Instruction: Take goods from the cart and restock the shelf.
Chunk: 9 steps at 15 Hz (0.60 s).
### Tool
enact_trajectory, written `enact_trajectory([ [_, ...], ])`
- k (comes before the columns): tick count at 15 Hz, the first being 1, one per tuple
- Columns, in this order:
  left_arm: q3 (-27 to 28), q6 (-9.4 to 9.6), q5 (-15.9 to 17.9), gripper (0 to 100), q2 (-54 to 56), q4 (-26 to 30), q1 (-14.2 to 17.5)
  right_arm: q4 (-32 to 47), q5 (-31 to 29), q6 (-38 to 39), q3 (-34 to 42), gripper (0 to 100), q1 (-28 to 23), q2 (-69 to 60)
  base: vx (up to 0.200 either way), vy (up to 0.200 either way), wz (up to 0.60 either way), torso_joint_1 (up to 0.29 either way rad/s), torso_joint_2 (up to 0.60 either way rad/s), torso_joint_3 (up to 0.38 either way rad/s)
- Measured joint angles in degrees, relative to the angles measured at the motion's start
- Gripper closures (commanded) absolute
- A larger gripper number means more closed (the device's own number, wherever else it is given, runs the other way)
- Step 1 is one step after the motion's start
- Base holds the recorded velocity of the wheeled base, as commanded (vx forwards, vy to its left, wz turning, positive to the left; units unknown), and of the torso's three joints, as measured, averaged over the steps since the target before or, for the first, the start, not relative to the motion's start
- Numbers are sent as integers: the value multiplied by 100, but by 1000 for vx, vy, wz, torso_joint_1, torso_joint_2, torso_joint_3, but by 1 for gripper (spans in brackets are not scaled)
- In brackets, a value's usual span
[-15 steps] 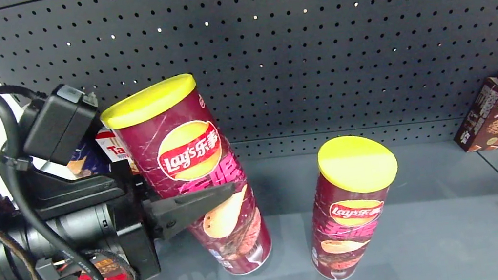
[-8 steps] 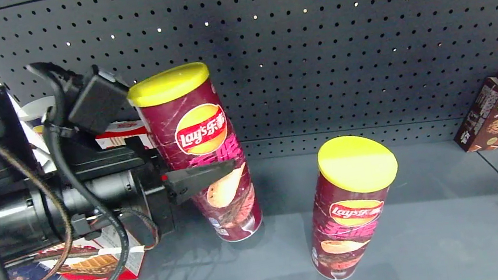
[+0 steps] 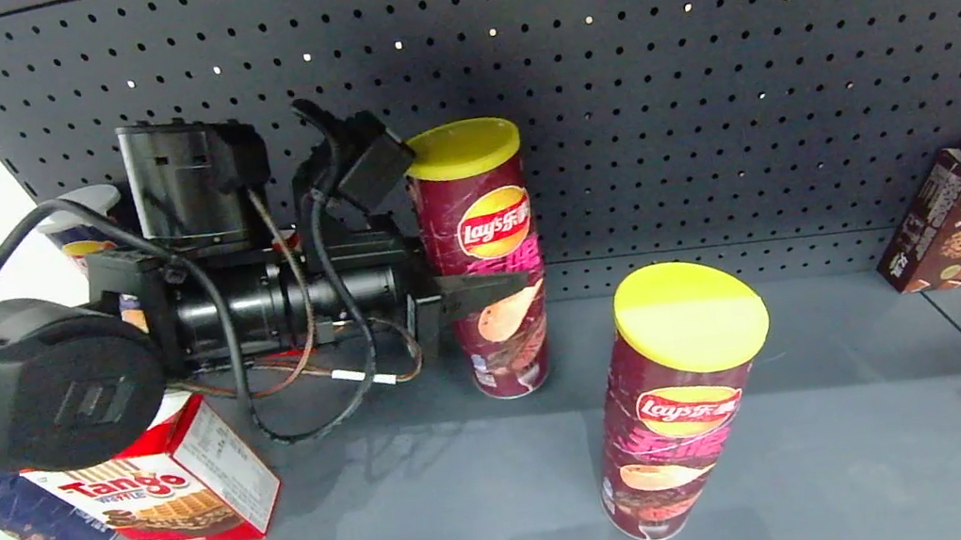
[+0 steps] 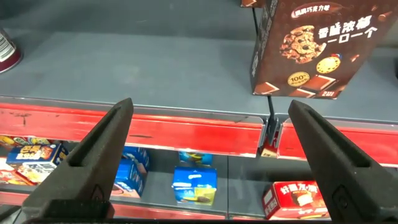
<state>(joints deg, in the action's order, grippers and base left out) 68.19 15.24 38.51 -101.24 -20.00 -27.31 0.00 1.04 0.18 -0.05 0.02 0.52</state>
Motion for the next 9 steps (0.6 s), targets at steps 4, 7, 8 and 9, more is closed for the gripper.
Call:
enact_trajectory([
  [4,873,20,388,100,-733,-7,-9,0,0,0,0,0,0,0,0,0,0,0,0,0],
  [7,1242,282,1018,100,-1143,9,13,0,0,0,0,0,5,0,0,0,0,0,0,0],
  [8,1369,433,1133,100,-1287,30,7,0,0,0,0,0,0,0,0,0,0,0,0,0],
  [9,1482,485,1158,100,-1410,44,-6,0,-2,0,0,0,2,0,0,0,0,0,0,0],
])
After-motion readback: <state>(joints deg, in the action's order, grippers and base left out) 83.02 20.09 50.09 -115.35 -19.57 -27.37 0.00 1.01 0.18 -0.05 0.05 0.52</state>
